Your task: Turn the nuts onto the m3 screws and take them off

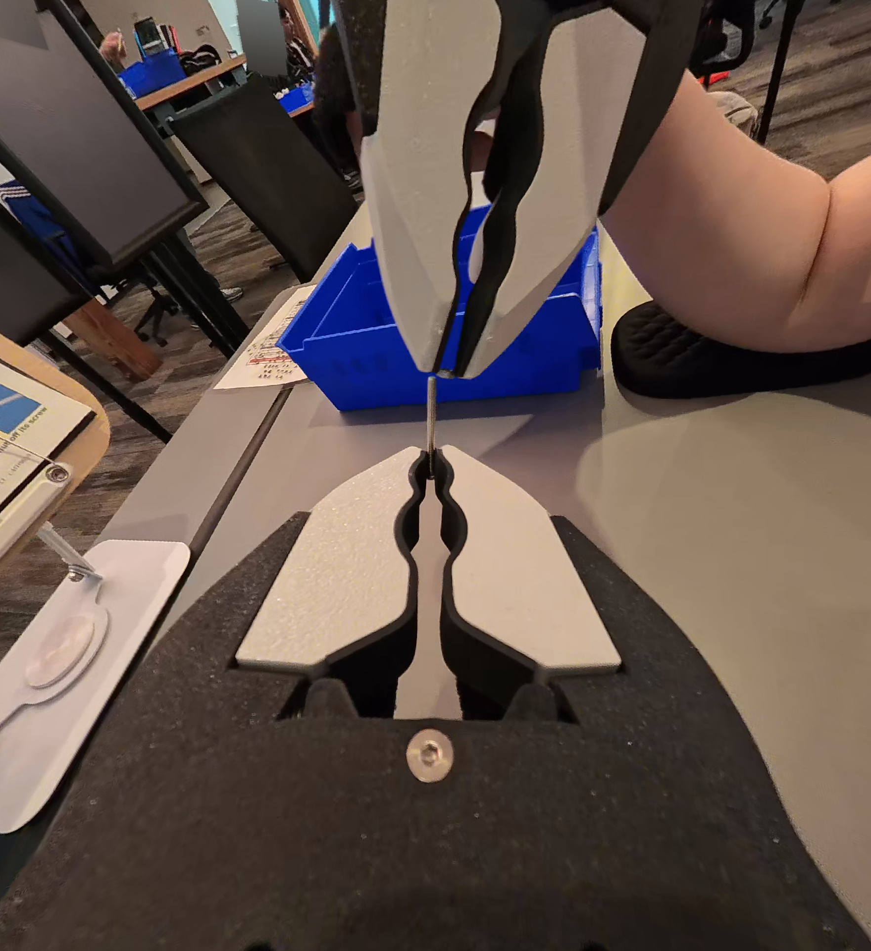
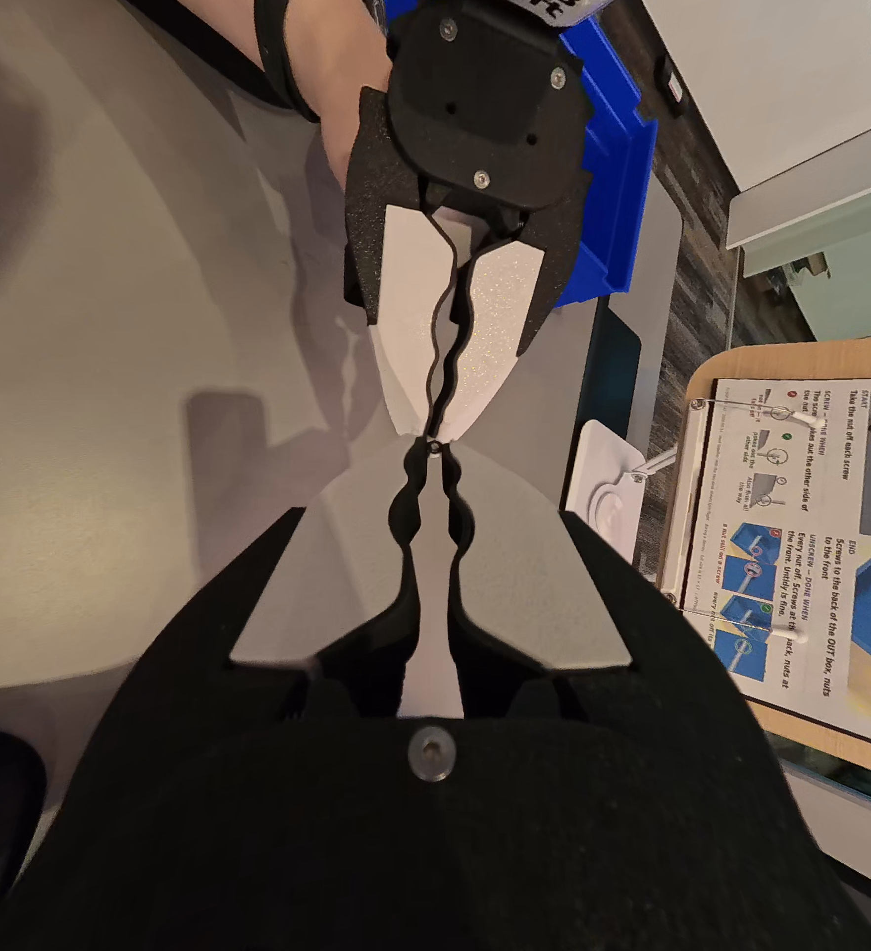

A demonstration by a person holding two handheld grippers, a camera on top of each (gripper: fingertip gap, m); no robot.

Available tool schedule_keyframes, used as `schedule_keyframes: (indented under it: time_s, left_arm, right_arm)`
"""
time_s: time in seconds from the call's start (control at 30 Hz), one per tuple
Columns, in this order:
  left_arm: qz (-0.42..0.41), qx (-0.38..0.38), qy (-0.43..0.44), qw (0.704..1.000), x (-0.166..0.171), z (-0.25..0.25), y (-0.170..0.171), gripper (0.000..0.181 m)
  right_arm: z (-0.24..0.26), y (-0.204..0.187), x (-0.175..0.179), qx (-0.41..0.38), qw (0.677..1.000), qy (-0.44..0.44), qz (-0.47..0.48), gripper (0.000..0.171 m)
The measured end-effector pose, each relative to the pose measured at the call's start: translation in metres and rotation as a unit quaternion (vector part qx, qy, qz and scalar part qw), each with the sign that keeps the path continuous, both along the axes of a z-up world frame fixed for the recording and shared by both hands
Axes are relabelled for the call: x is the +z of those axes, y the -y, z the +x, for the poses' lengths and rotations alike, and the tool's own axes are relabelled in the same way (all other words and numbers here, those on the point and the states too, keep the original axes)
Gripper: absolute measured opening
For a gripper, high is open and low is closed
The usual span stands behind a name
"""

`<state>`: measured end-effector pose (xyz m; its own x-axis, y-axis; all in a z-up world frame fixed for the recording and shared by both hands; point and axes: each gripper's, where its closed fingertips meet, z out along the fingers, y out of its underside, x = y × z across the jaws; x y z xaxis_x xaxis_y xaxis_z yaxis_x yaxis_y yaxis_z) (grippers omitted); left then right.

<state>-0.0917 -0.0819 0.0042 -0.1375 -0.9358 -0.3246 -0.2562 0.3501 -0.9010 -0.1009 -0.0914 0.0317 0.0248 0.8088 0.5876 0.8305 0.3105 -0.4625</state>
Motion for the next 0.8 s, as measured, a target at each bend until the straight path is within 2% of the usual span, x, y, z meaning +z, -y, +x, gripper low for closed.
schedule_keyframes:
  time_s: [0.5, 0.8]
  left_arm:
    - [0.025, -0.003, -0.012, 1.000, -0.002, -0.001, 0.002, 0.002]
    - [0.067, -0.032, -0.014, 0.997, -0.003, -0.004, 0.010, 0.002]
  right_arm:
    - [0.002, -0.001, -0.004, -0.004, 1.000, 0.010, -0.004, 0.005]
    - [-0.002, 0.010, -0.006, 0.026, 0.999, 0.004, -0.029, 0.005]
